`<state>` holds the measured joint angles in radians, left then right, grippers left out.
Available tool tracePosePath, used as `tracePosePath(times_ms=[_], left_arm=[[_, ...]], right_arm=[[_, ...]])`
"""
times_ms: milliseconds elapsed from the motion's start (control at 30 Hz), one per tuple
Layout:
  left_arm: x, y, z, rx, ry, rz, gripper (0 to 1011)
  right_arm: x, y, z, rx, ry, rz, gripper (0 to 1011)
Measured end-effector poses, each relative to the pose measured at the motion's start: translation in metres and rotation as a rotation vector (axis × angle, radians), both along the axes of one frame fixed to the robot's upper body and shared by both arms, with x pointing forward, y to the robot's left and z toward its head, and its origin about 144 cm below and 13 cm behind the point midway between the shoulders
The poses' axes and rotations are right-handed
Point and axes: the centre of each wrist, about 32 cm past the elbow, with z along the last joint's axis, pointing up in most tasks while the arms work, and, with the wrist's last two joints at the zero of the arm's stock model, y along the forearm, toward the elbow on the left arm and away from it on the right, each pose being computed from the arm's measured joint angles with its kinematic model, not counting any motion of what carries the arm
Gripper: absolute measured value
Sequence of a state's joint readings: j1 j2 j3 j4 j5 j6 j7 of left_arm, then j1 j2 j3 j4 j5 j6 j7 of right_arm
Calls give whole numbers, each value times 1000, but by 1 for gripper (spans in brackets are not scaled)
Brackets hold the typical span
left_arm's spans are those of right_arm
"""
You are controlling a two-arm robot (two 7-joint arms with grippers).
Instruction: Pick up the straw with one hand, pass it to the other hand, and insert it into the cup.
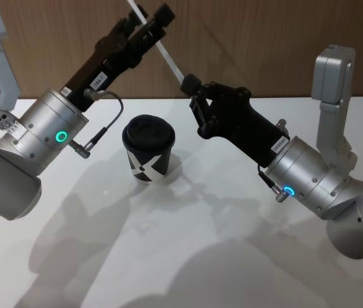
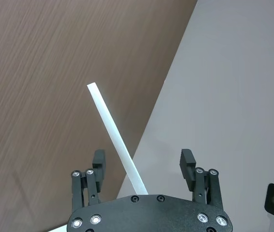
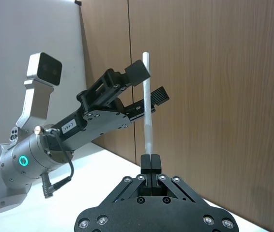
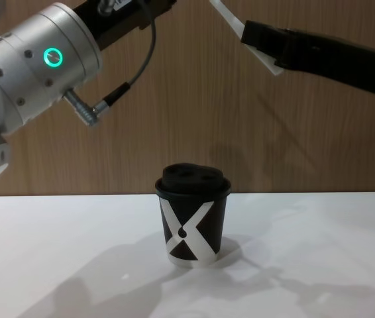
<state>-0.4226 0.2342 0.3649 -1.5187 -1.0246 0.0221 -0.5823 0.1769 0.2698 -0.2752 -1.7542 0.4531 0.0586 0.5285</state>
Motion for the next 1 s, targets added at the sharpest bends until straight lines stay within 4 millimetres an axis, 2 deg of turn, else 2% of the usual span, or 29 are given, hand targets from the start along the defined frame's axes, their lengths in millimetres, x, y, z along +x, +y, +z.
tracePosePath(times_ms=[200,400,500,533,733,900,1000], left_arm=[[2,-2,0,-3,1,-4,870],[4,-4,0,-7,-2,-5,659],[4,-4,0,-8,-2,-5,603],[4,-4,0,-9,-3,-5,542],[4,-5,0,-10,-5,-3,380],[4,-5,0,-10,-7,1,180],[4,-5,0,-10,-8,3,126]], right_arm=[[0,0,0,0,0,0,5],[0,0,0,0,0,0,5],[0,0,0,0,0,0,5],[0,0,0,0,0,0,5],[0,0,0,0,0,0,5],[0,0,0,0,0,0,5],[0,0,0,0,0,0,5]])
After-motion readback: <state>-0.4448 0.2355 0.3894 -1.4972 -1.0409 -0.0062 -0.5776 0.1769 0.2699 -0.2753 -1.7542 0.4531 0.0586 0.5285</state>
